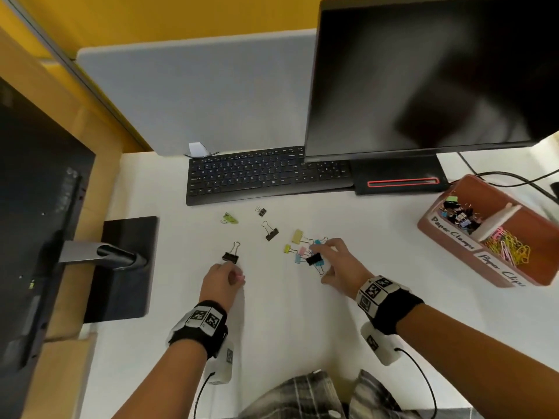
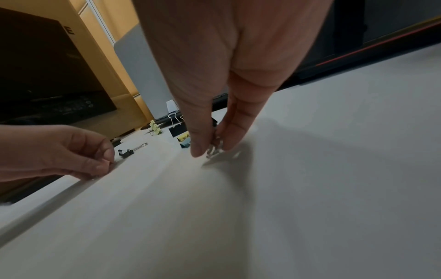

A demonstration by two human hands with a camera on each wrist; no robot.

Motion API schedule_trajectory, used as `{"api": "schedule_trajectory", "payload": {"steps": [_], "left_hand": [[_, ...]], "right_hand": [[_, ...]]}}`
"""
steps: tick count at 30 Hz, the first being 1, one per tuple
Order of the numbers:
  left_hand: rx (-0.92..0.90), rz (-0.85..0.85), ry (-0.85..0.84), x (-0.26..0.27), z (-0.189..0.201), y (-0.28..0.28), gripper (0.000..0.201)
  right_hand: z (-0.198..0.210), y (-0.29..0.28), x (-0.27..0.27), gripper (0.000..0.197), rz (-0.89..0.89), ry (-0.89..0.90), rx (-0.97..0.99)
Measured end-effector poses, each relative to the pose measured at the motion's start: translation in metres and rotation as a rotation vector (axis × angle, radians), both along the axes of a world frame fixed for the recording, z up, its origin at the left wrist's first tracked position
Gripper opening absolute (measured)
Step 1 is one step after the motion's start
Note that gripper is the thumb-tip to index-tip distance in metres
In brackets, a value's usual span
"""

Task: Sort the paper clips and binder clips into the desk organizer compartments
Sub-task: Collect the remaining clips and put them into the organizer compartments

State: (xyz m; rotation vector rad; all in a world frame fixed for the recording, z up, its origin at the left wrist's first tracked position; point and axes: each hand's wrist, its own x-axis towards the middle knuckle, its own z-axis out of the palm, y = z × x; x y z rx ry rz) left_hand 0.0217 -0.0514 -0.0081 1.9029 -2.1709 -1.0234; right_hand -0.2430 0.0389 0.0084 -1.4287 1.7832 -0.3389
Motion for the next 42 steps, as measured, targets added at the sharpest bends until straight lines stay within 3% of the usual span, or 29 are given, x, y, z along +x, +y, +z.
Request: {"api": "schedule_trajectory", "payload": {"steps": [4, 7, 9, 16, 21, 24, 29, 35, 42], "left_hand": [[-0.050, 0.083, 0.104, -0.003, 0.010, -0.023, 0.006], [-0.032, 0.095, 0.093, -0.003, 0.011, -0.039, 0.037], [0.022, 0.061, 0.040, -0.004, 0.005, -0.046, 0.044], [0.038, 0.030, 0.006, -0.005, -0.006, -0.043, 0.032], [0.069, 0.050, 0.013, -0.004, -0.004, -0.029, 0.031], [0.116, 0.082, 0.105, -0.003, -0.001, -0.020, 0.024], [0.079, 0.014, 0.206, -0.023, 0.027, 0.005, 0.023], [0.071, -0.223, 0.323, -0.106, 0.065, 0.021, 0.029], [0.082, -0.432, 0.542, -0.290, 0.100, 0.034, 0.032]], "right_hand": [[0.002, -0.019, 0.009, 0.058, 0.013, 0.019, 0.066], [-0.001, -0.025, 0.012, 0.048, -0.043, 0.058, 0.114], [-0.003, -0.026, 0.011, 0.037, -0.029, 0.119, 0.121], [-0.005, -0.018, 0.005, 0.025, 0.074, 0.299, 0.051], [-0.011, -0.015, -0.003, 0.005, 0.057, 0.196, -0.023], [-0.016, -0.013, -0.011, 0.014, 0.056, 0.154, -0.049], [-0.011, -0.003, -0.027, 0.009, -0.044, 0.059, -0.146], [0.039, 0.015, -0.080, 0.008, -0.212, 0.048, -0.259], [0.101, 0.046, -0.195, 0.006, -0.576, 0.178, -0.336]]}}
